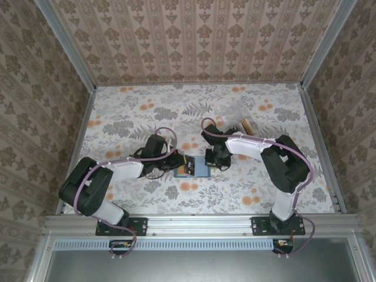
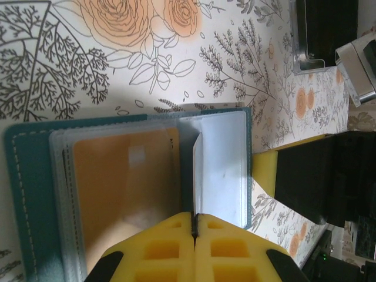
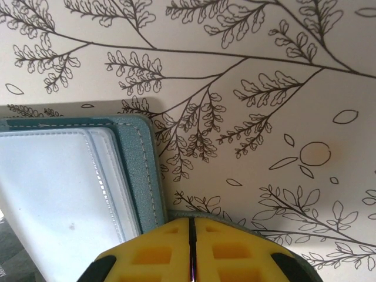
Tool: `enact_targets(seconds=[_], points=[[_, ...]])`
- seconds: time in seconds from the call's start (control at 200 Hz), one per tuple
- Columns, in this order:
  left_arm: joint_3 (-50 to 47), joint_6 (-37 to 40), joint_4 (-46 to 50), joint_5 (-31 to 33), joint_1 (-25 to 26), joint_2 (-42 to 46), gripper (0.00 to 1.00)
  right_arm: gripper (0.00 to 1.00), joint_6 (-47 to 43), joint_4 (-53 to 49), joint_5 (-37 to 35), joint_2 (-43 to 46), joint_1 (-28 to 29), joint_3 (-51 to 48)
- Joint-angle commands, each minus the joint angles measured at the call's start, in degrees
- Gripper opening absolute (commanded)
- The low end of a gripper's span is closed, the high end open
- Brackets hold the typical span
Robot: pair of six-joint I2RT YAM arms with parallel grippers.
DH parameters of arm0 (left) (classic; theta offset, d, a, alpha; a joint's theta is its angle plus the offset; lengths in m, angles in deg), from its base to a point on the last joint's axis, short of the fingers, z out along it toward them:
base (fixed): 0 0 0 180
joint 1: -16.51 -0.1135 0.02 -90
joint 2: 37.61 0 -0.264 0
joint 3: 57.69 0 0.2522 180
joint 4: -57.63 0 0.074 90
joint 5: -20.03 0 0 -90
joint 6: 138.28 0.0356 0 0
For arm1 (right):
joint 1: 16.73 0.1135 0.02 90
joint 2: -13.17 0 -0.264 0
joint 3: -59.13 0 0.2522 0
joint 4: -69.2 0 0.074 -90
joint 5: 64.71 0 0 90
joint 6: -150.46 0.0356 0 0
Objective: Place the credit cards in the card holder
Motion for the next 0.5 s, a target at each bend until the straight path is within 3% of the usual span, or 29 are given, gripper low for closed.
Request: enact_targets(seconds=[0.0,0.22,0.495], points=[[-0.4,0.1,-2.2,2.0,0.7,-1.5,0.00,0.10,0.0,0.8,0.5,-2.7,0.0,-2.0],[0.5,0.1,-2.4,1.2,1.9,-3.4,0.00,0.10,0.2,1.8,2.1,-3.3,0.1,-2.0],[-0.7,-4.6,-5.4,5.0,2.6,-3.7,0.00,0.09,1.7,3.4,4.1,-3.5,0.2,-2.9]])
